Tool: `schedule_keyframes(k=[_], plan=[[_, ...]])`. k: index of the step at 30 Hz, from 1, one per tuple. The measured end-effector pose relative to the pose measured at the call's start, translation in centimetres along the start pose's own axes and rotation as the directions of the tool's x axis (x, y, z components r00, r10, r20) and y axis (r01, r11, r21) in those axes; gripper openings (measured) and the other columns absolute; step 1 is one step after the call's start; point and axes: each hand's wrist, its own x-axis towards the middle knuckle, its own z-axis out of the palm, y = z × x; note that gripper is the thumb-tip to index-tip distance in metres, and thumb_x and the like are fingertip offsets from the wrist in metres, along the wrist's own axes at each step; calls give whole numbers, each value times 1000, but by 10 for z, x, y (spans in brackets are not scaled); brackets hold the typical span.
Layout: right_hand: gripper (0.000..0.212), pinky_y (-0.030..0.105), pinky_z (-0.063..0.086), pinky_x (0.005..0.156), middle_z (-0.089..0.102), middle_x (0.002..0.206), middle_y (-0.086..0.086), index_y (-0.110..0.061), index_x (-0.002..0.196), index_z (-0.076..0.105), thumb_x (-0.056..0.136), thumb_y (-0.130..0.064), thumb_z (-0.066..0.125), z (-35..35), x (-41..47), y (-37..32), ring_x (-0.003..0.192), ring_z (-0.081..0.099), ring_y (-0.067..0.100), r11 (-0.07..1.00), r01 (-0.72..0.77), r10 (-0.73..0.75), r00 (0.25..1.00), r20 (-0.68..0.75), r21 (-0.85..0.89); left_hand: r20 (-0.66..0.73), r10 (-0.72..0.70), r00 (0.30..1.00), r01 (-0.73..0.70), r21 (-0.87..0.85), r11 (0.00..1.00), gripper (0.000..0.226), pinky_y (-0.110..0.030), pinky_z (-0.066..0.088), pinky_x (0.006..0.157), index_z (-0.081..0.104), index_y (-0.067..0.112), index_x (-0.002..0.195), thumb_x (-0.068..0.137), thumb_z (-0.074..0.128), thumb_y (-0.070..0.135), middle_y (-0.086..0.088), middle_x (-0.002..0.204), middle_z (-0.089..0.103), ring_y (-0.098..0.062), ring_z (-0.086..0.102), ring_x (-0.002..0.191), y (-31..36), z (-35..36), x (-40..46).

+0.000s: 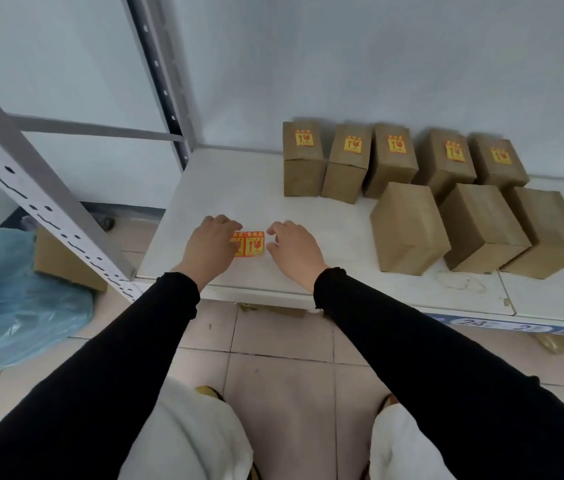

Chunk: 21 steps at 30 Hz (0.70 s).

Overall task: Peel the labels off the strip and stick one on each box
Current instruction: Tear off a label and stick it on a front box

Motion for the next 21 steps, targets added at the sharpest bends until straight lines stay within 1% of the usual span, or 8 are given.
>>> schedule_keyframes(k=[3, 5, 9, 12, 15, 18, 21], plan=[[33, 28, 39, 79, 60, 121, 8, -11, 134, 55, 102, -21, 50, 9, 8, -2, 105, 58, 25, 999, -35, 35, 999, -13, 20, 35, 7, 999, -9, 54, 999, 43, -42, 44, 95, 56, 15, 139, 97, 57, 22, -10, 132, 57, -32, 48, 119, -2, 6, 6], [36, 28, 40, 77, 59, 121, 9, -11, 134, 54, 100, -20, 54, 13, 11, -3, 103, 58, 25, 999, -48, 48, 999, -11, 22, 61, 4, 998, -9, 85, 996, 42, -42, 43, 94, 55, 16, 137, 96, 58, 25, -9, 132, 56, -31, 49, 119, -2, 8, 8], [40, 28, 43, 79, 57, 125, 7, -13, 136, 53, 97, -20, 58, 20, 12, -2, 105, 58, 23, 999, -53, 53, 998, -23, 12, 36, 4, 999, -6, 65, 998, 33, -39, 42, 86, 59, 15, 123, 92, 64, 22, -8, 121, 58, -28, 52, 110, 1, 8, 12], [40, 28, 46, 80, 57, 125, 6, -15, 136, 53, 97, -20, 58, 22, 9, -1, 104, 59, 21, 999, -34, 35, 999, -40, 23, 39, -23, 999, 21, 42, 999, 29, -39, 40, 84, 58, 16, 116, 89, 66, 21, -6, 116, 57, -27, 52, 107, 3, 6, 13], [37, 30, 50, 75, 57, 120, 2, -18, 132, 52, 96, -22, 60, 20, 4, -1, 95, 60, 19, 998, -25, 29, 995, -94, 50, 75, -98, 992, 102, -42, 994, 19, -40, 35, 85, 55, 20, 108, 91, 59, 15, -2, 110, 61, -26, 54, 105, 5, 3, 15], [27, 28, 46, 67, 57, 108, -3, -19, 119, 50, 96, -24, 62, 18, 0, -1, 82, 57, 14, 996, -30, 43, 988, -147, 88, 135, -199, 971, 224, -214, 951, 14, -37, 28, 84, 53, 25, 97, 92, 51, 13, 6, 91, 71, -20, 61, 93, 7, -4, 16], [18, 26, 45, 68, 58, 103, -5, -19, 112, 53, 98, -25, 62, 17, 1, -1, 82, 56, 12, 993, -38, 55, 985, -164, 109, 171, -212, 962, 259, -333, 907, 12, -37, 29, 85, 56, 29, 96, 94, 54, 18, 10, 83, 72, -15, 64, 87, 5, -9, 16]])
